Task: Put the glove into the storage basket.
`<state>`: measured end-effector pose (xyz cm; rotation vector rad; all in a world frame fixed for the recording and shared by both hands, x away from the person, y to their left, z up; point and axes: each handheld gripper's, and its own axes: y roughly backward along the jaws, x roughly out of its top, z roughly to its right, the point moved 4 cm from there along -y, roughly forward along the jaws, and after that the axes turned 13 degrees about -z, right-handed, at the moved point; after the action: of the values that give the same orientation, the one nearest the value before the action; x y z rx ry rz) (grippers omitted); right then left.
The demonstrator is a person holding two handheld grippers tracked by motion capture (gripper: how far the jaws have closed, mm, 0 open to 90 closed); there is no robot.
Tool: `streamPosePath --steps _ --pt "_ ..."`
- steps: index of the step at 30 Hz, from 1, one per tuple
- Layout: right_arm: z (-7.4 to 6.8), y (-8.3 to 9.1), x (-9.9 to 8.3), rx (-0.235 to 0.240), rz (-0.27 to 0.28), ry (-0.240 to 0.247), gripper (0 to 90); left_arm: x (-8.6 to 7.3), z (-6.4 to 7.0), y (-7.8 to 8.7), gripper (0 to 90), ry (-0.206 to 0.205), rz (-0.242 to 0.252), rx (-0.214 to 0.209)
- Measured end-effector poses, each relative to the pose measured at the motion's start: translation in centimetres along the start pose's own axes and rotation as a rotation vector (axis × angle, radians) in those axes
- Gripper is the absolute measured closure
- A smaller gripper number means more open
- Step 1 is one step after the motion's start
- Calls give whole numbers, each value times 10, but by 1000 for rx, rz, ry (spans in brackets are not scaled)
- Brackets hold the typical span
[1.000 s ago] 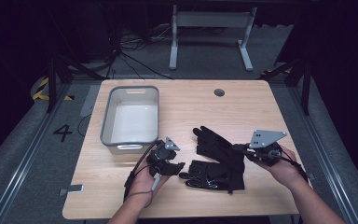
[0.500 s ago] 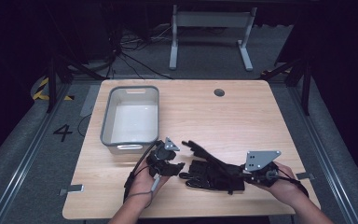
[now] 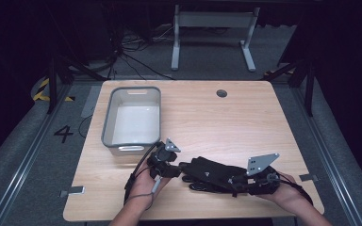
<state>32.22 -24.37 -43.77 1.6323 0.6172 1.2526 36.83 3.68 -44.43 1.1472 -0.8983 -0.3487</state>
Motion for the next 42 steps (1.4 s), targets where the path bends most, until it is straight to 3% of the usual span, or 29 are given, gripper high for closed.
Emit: streamPosePath --steps 1,2,5,7,9,15,17,24,28,32,35,39,40,42 --pt "8 4 -2 -37 19 -66 724 0 0 -1 510 -1 -2 0" --pt "8 4 -2 -37 19 -66 724 -1 0 -1 510 0 -7 -4" --pt "22 5 -7 -65 19 -165 706 -2 -1 -3 510 1 -23 -9" --pt "28 5 -10 -79 8 -201 685 -4 -2 -5 509 11 -40 -17" --pt "31 4 -16 -59 -8 -242 666 -6 -3 -6 506 14 -55 -27" --pt "26 5 -25 -53 -24 -236 624 -13 -2 -13 498 5 -102 -59" --pt "25 1 -30 -46 -40 -240 621 -13 0 -19 501 -8 -129 -67" --pt "27 -15 -37 -43 -97 -253 608 -13 4 -25 498 -35 -151 -76" --pt "25 -19 -37 -58 -123 -234 679 -9 7 -26 501 -58 -137 -76" --pt "23 -18 -34 -72 -129 -226 829 -5 15 -27 534 -94 -136 -96" --pt "22 -18 -33 -75 -132 -224 842 -4 18 -26 542 -116 -131 -77" --pt "23 -18 -34 -66 -126 -233 857 -4 17 -29 646 -117 -157 -64" --pt "22 -18 -34 -70 -124 -230 864 -4 16 -29 753 -121 -160 -53" --pt "22 -18 -34 -78 -125 -229 865 -3 16 -24 787 -121 -137 -43"
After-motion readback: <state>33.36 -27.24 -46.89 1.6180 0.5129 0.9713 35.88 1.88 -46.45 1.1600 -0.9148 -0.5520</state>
